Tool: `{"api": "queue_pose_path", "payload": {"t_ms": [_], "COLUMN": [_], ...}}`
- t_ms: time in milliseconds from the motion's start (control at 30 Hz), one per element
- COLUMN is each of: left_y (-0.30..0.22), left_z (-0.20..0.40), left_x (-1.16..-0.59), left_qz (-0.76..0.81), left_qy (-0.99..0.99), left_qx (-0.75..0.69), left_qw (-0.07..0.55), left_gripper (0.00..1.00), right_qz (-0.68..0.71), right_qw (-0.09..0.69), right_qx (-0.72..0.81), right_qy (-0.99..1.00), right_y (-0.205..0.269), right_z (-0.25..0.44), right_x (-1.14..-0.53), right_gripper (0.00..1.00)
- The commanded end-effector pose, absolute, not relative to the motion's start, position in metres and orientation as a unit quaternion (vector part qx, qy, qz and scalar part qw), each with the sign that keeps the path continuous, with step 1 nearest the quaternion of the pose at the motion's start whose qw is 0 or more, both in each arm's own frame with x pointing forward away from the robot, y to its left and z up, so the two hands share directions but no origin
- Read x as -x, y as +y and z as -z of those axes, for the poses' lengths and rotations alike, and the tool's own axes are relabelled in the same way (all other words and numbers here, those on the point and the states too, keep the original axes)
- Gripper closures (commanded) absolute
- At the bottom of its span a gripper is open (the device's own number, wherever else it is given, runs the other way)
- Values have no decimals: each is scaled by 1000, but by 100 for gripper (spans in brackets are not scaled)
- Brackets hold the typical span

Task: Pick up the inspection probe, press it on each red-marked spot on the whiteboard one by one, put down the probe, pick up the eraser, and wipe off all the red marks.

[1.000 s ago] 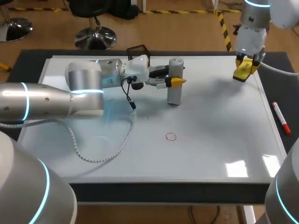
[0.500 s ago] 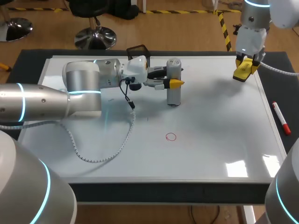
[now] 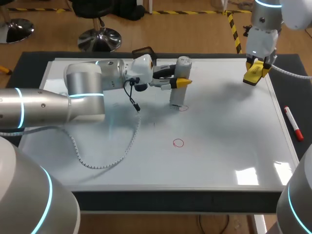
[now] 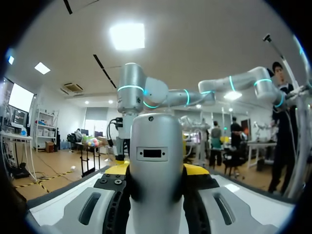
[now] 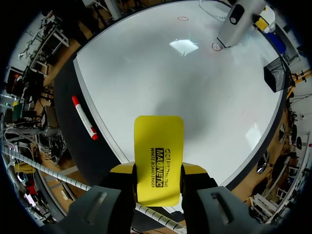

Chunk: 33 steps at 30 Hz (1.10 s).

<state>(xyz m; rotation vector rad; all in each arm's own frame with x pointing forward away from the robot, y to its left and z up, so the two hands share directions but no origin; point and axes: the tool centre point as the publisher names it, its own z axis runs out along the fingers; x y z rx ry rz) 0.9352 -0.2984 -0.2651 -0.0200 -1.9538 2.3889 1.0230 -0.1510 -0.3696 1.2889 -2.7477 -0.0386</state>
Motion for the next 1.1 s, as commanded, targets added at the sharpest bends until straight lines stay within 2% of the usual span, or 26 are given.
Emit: {"api": "queue_pose_path", "payload": {"t_ms": [33,400,1100], "left_y": [-288,-250,-121], "left_z": [245,223,217], "left_x": [-932,-939,-974], "left_qz": [-771,-772,-760], "left_qy": [-637,-635,-620], "left_qx": [3,-17,-118], "left_qw": [17,-25,-157], "left_gripper": [100,100,100], "right_qz": [12,12,12], "right_qw": [55,55,55], "right_qx": [-425,-425,-425], "right_qy": [-903,-903,-903], "right_y": [-152,-152,-152], "right_z": [369,369,369], "right_x": [-1024,-1024,-1024], "right_gripper": [100,100,100]}}
